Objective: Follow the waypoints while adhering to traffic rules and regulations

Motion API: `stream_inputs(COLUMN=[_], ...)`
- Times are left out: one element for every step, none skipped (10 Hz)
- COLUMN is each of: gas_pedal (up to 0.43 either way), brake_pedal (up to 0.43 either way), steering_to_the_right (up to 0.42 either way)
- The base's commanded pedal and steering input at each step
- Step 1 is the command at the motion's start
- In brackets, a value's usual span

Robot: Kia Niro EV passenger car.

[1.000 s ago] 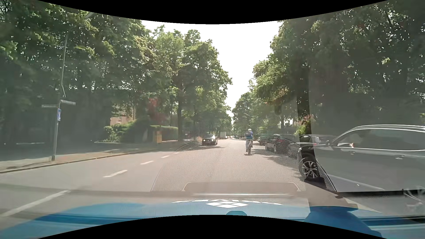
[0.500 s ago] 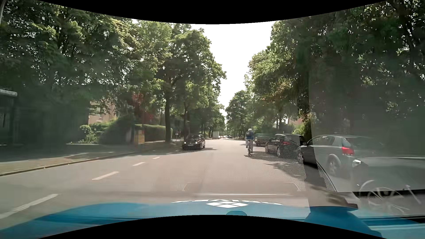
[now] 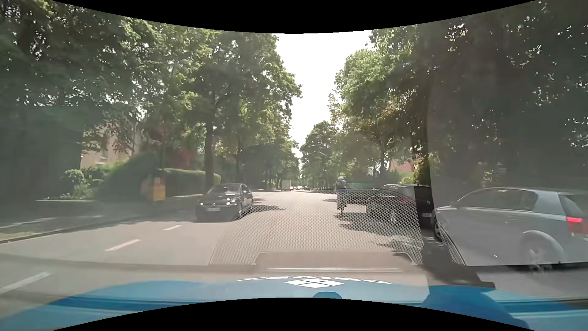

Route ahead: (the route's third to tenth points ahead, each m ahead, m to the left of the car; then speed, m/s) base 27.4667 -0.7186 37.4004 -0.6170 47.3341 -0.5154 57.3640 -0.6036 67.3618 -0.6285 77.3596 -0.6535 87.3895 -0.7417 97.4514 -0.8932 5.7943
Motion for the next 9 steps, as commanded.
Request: stream_inputs(gas_pedal=[0.130,0.130,0.130,0.130,0.130,0.130,0.130,0.130,0.130], brake_pedal=[0.000,0.000,0.000,0.000,0.000,0.000,0.000,0.000,0.000], steering_to_the_right=[0.067,0.066,0.063,0.057,0.051,0.043,0.033,0.023,0.016])
